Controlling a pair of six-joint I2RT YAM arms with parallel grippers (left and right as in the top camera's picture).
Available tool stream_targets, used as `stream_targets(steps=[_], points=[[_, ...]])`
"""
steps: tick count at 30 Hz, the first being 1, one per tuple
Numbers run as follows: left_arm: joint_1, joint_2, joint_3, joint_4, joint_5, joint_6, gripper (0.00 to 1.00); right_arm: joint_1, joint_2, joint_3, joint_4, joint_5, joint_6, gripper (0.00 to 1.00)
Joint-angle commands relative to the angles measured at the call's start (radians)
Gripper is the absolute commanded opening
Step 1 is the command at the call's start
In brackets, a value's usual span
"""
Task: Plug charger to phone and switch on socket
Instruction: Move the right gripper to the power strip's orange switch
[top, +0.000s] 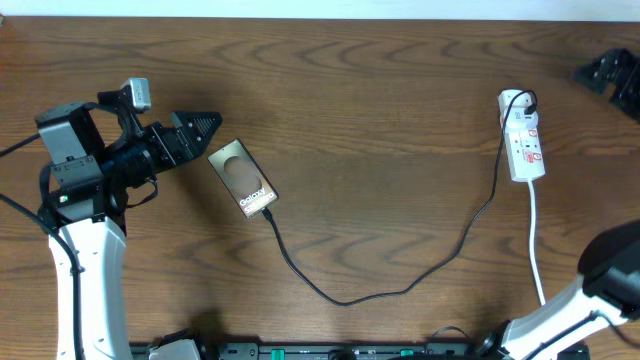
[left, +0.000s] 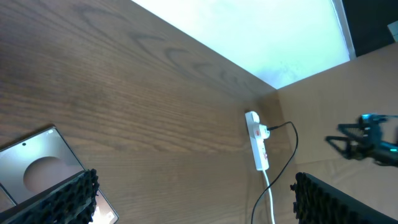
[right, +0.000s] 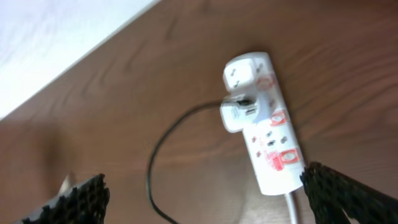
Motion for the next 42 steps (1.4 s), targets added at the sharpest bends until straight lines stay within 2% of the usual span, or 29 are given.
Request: stream_targets(steps=[1,7,17,32,42], points=[[0.002,-0.002,0.001,-0.002,0.010,0.029,0.98,-0.009,0.054,-0.002,-0.032,-0.190,-0.191,0.99],[0.002,-0.002,0.001,-0.002,0.009,0.029,0.98,-0.008,0.130,-0.002,-0.068,-0.165,-0.313,0.99],[0.002,-0.001,0.001,-0.002,0.004,0.029,0.98,0.003,0.178,-0.002,-0.039,0.006,-0.312,0.99],[0.002,-0.001,0.001,-0.018,-0.017,0.029,0.98,0.015,0.225,-0.002,0.031,0.014,-0.307,0.99],[0.002,-0.001,0.001,-0.020,-0.017,0.029,0.98,0.080,0.356,-0.002,0.051,0.018,-0.312,0.99]])
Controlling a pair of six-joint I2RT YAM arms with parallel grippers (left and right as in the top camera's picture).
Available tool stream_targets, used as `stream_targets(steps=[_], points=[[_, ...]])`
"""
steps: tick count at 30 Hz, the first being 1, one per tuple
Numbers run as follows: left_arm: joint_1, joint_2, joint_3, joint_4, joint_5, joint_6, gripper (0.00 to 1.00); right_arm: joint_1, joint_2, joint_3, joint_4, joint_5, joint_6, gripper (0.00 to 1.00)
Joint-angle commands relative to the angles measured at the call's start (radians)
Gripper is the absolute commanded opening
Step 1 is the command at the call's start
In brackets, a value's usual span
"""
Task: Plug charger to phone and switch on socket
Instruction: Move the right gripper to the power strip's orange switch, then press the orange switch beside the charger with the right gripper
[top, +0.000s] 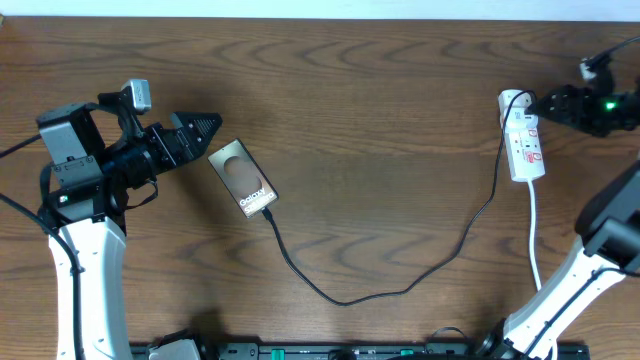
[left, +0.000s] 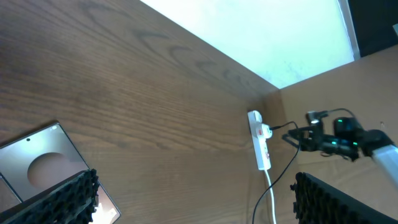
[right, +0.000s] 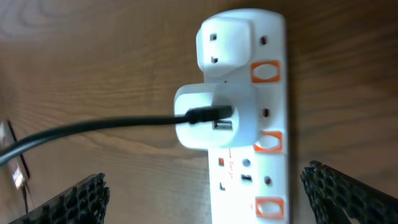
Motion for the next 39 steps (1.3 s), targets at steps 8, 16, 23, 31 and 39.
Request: stream_targets(steps=[8,16,23,31,39], points=[[0.002,-0.001,0.001,-0.005,-0.006,0.025,0.98,0.035,0.073,0.000,0.021,-0.007,-0.015,0.98],[0.002,-0.001,0.001,-0.005,-0.006,0.025,0.98,0.035,0.073,0.000,0.021,-0.007,-0.003,0.99],[0.002,-0.001,0.001,-0.005,-0.006,0.025,0.98,0.037,0.073,0.000,0.032,-0.008,0.053,0.99],[0.002,-0.001,0.001,-0.005,-0.006,0.025,0.98,0.043,0.073,0.000,0.039,-0.015,0.083,0.99],[0.002,-0.001,0.001,-0.005,-0.006,0.026,0.98,0.067,0.074,0.000,0.039,-0.014,0.087,0.99]])
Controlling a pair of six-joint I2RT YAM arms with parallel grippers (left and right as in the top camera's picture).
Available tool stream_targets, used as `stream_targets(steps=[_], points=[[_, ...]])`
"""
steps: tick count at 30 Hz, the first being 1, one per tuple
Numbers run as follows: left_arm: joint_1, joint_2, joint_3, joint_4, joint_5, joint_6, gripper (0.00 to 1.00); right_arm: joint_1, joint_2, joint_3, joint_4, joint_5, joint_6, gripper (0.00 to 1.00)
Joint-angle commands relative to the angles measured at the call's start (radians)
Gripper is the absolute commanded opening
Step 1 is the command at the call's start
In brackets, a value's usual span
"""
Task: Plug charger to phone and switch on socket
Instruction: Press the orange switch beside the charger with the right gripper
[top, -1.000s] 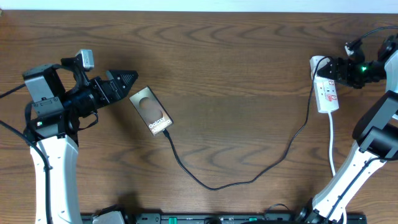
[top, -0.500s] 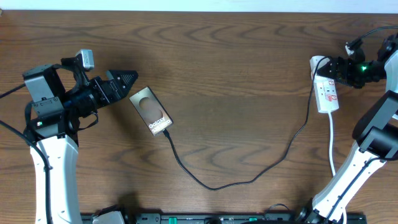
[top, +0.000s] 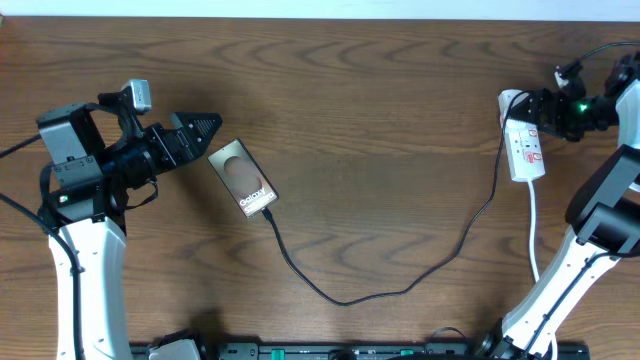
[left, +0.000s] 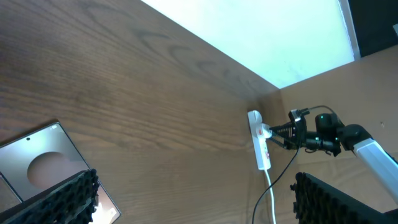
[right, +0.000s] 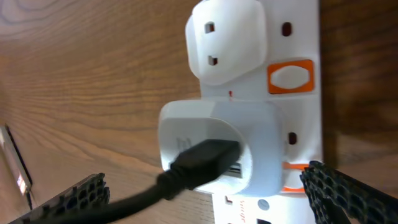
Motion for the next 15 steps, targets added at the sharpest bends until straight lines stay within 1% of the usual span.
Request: stream_targets(steps=[1,9,15], points=[[0.002,-0.001,0.002,-0.002,-0.006,0.025,0.98,0.023,-0.005,0.000,-0.001,-0.014,0.014,0.99],[0.002,-0.001,0.002,-0.003,-0.006,0.025,0.98,0.025,-0.005,0.000,-0.004,-0.012,0.035,0.99],[0.002,-0.001,0.002,-0.003,-0.006,0.025,0.98,0.025,-0.005,0.000,-0.004,0.002,0.084,0.99]])
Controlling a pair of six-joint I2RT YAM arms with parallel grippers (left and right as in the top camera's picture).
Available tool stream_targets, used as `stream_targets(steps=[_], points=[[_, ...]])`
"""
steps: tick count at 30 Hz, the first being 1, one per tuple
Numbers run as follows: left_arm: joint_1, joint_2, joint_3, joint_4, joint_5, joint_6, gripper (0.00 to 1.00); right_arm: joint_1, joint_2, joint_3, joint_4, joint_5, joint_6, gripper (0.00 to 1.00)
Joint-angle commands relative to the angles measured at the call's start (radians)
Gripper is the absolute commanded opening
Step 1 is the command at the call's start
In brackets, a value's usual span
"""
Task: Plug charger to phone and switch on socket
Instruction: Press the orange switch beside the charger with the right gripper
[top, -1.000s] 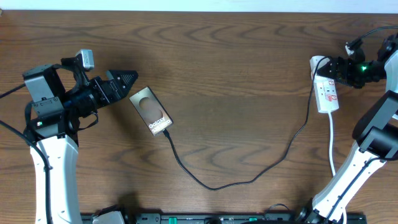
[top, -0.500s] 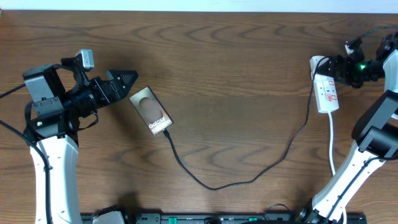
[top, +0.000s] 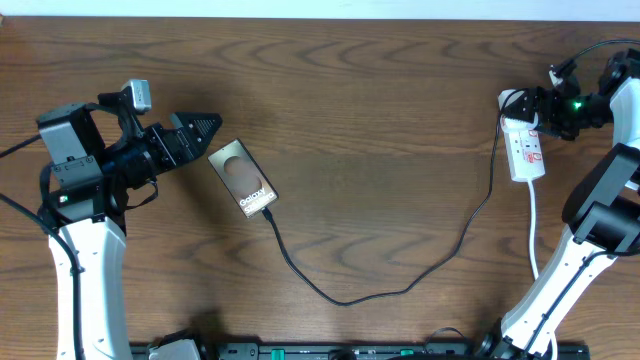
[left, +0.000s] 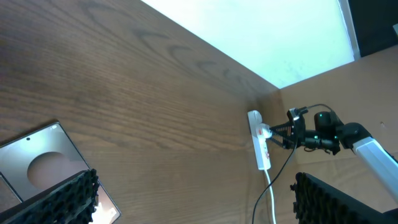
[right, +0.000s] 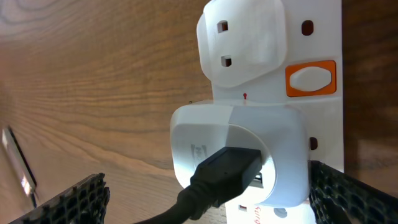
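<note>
The phone (top: 242, 178) lies face down left of centre, and the black cable (top: 400, 290) is plugged into its lower end. This cable runs to a white charger (right: 249, 149) seated in the white power strip (top: 527, 152). An orange switch (right: 310, 78) shows beside the top socket. My right gripper (right: 211, 199) is open and very close over the strip, its fingers (right: 87, 199) on either side of the charger. My left gripper (top: 205, 126) is open, just left of the phone and holding nothing.
The table's (top: 380, 90) far edge meets a white wall. The strip's white lead (top: 535, 240) runs toward the front edge. My right arm (top: 590, 210) rises along the right side. A black rail (top: 330, 352) lies along the front edge.
My right gripper has shifted slightly along the power strip, with the charger a little more centred between its fingers. The left arm, phone and cable have not moved.
The cable sat in the phone throughout, and my left gripper stayed open beside it. My right gripper first viewed the strip from a distance. It then stood just right of the strip, and later close over the charger, where it remains.
</note>
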Motion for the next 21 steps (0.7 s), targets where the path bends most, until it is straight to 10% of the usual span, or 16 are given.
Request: stream_targets(steps=[1,21], points=[[0.002,-0.001,0.001,-0.003,-0.006,0.025,0.98,0.008,-0.005,0.000,-0.004,-0.003,0.045,0.99],[0.002,-0.001,0.001,-0.003,-0.006,0.025,0.98,0.014,-0.005,0.000,-0.008,0.067,0.047,0.99]])
